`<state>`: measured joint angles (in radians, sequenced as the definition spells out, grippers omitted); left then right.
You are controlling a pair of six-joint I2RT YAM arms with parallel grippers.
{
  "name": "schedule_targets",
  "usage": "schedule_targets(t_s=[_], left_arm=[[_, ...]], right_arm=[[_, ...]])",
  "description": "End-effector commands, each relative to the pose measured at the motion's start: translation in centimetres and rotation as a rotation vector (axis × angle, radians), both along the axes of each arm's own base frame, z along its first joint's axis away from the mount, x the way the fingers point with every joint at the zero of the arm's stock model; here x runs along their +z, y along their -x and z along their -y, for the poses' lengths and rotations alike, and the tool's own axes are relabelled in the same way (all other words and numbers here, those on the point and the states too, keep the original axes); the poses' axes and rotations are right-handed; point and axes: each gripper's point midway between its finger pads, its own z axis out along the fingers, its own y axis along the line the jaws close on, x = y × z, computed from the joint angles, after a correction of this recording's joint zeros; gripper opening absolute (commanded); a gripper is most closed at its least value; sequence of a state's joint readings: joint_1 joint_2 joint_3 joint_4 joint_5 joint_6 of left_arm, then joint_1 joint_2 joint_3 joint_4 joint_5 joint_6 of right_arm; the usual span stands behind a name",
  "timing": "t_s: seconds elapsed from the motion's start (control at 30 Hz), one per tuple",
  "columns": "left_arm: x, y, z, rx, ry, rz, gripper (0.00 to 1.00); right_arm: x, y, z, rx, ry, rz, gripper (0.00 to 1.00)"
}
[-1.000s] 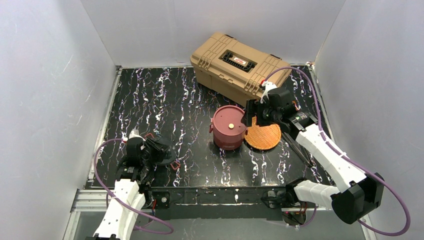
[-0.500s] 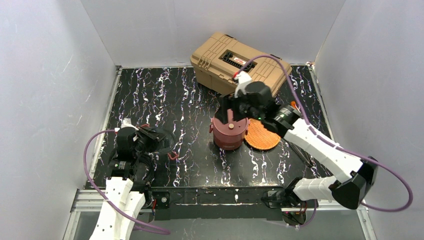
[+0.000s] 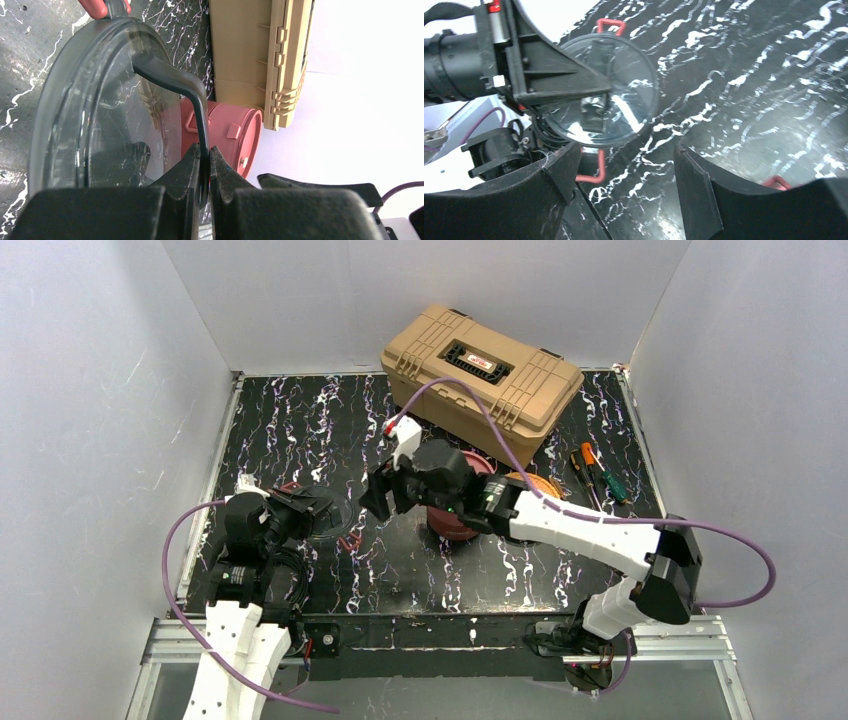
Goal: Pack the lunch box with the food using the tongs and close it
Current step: Pick up the box lid from the center of the board.
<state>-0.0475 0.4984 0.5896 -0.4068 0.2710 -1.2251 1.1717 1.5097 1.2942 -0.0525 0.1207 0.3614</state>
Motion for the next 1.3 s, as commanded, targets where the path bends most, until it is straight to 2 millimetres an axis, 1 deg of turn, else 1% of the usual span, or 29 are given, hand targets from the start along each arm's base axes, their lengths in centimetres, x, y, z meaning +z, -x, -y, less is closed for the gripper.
schedule_targets(t_s=[0.0,0.03,0.07,0.17,0.3,0.6,0.7,0.77,0.8,0.83,0.93,1.0,1.03,1.1,1.13,1.27], left_arm=[[2.3,0.4,0.4,-0.012,0.046,0.038,0.00],[2.3,0.5,0.5,-0.015,0.050,0.038,0.00],[2.3,0.5,0.6,-0.017,0.054,0.035,0.00],[2.5,0.5,0.6,-0.019,0.063,0.040,0.00],[2.7,0.5,0.6,-0.018,0.062,0.041,0.00],[2.2,0.5,0.5,-0.015,0.048,0.028,0.00],[2.2,0.6,0.4,-0.013,0.043,0.027,0.00],[2.3,0.5,0.5,-0.014,0.046,0.030,0.00],[2.4,0.5,0.5,-0.015,0.049,0.033,0.00],[2.4,0.5,0.5,-0.015,0.049,0.034,0.00],[2.5,0.4,0.6,-0.024,0.044,0.039,0.00],[2.6,0.4,0.7,-0.037,0.034,0.043,0.00],[2.5,0.5,0.7,-0.043,0.021,0.040,0.06],[2.6,0.7,0.5,-0.056,-0.018,0.037,0.13],[2.8,0.7,0.4,-0.067,-0.048,0.045,0.19],[4.1,1.0,0.3,-0.128,-0.150,0.068,0.45]], right_arm=[[1.7,0.4,-3.7,0.047,-0.109,0.077,0.72],[1.7,0.4,-4.1,0.054,-0.108,0.079,0.71],[0.9,0.5,-4.6,0.066,-0.093,0.078,0.69],[-0.3,0.6,-5.8,0.084,-0.066,0.081,0.66],[-1.6,0.7,-6.7,0.094,-0.040,0.074,0.61],[-2.4,1.2,-8.6,0.134,-0.059,0.050,0.59],[-2.5,1.5,-8.9,0.147,-0.068,0.038,0.59],[-2.8,1.4,-8.8,0.138,-0.065,0.037,0.59],[-2.9,1.2,-8.7,0.126,-0.059,0.039,0.58],[-3.2,0.8,-8.6,0.106,-0.050,0.042,0.53],[-3.6,0.2,-8.3,0.068,-0.027,0.047,0.34],[-3.3,-0.2,-8.0,0.041,-0.022,0.053,0.22],[-3.1,-0.4,-7.7,0.028,-0.021,0.059,0.16],[-2.4,-0.9,-7.1,-0.008,-0.019,0.077,0.06],[-2.2,-1.2,-6.7,-0.023,-0.016,0.089,0.01],[-0.2,-2.5,-5.0,-0.091,0.011,0.165,0.01]])
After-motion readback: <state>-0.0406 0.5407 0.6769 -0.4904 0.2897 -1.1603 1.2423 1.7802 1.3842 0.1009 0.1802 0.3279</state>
